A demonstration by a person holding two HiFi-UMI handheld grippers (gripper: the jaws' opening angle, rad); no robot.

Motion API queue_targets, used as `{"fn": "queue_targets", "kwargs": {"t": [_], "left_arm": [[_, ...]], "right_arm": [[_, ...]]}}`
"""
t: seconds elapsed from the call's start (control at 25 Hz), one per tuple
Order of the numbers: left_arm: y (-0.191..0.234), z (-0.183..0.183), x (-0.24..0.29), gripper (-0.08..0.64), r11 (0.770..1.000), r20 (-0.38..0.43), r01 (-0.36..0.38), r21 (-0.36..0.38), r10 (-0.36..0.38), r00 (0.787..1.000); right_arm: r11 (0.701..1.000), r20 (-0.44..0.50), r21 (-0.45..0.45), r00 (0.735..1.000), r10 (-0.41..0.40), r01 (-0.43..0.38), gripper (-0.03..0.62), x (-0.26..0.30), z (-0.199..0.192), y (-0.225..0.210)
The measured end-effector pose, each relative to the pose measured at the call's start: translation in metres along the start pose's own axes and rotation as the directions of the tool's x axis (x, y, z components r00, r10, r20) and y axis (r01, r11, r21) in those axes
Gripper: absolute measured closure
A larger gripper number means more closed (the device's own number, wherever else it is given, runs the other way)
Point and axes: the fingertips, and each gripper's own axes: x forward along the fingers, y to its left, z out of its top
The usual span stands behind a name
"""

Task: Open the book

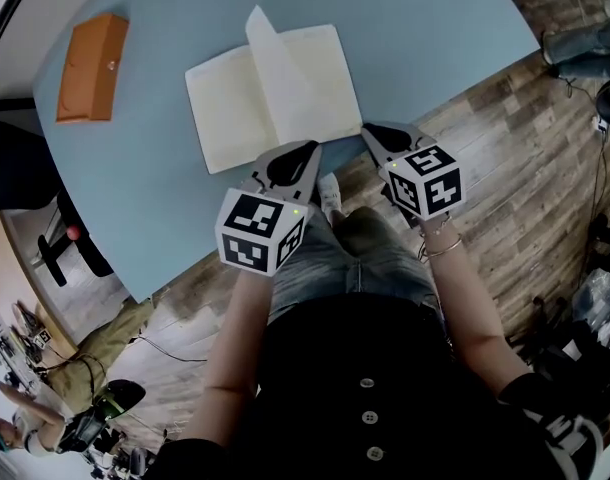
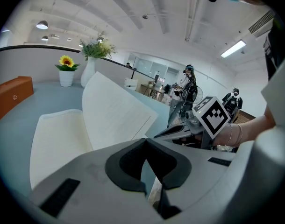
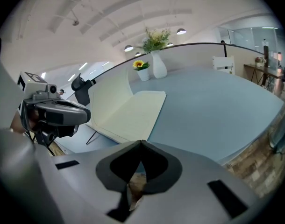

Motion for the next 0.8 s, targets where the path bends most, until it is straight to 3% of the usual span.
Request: {"fn": "queue_targets", "kwargs": {"t": [0.36,0.8], "left_arm": [[-0.002,0.005,-0.002,0.548,1.0,0.011,-0.013,0.0,0.013,1.0],[0.003,0.01,-0.015,0.548,0.999,0.035,-0.043,0.002,0.043,0.998]], "right_arm": [[0.991,-0.032,-0.11,0.996,-0.084,0.08,0.572,0.0,0.0,-0.003],[0.988,0.001,-0.135,0.997,-0.076,0.076,0.546,-0.01,0.012,0.0]]}}
